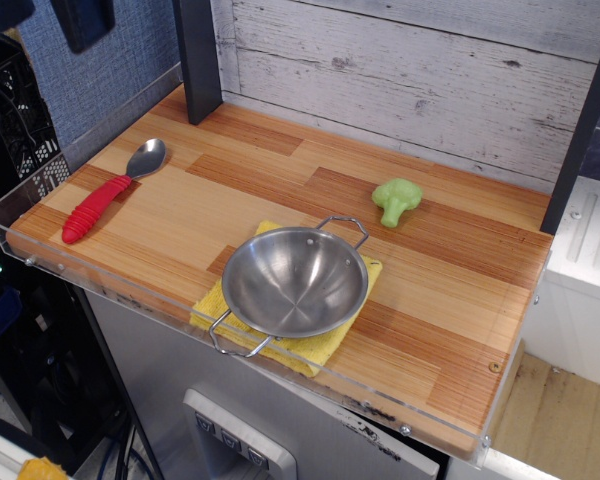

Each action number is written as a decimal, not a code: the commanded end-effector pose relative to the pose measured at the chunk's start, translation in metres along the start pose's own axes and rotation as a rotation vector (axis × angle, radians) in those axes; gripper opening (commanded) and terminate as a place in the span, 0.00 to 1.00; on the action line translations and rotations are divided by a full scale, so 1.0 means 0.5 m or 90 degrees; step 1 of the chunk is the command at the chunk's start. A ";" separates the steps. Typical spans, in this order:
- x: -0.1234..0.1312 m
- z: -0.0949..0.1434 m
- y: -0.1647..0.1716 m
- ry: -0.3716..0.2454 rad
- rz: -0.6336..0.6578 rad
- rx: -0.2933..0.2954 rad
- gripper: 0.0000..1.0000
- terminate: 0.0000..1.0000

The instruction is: Take the green vegetable and put it on the yellow towel

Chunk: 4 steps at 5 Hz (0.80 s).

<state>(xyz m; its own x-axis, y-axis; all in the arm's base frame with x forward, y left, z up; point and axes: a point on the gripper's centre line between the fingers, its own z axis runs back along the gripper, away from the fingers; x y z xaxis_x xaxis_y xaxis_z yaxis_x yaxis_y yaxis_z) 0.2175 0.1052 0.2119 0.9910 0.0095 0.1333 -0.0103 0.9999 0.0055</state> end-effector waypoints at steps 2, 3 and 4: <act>0.139 -0.052 -0.126 -0.033 -0.040 -0.026 1.00 0.00; 0.185 -0.117 -0.172 -0.012 -0.011 -0.001 1.00 0.00; 0.225 -0.150 -0.194 -0.016 0.034 0.013 1.00 0.00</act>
<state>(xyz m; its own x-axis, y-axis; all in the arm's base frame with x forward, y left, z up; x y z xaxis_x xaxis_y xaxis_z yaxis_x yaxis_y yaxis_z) 0.3366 0.0068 0.1381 0.9914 0.0709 0.1098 -0.0728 0.9973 0.0135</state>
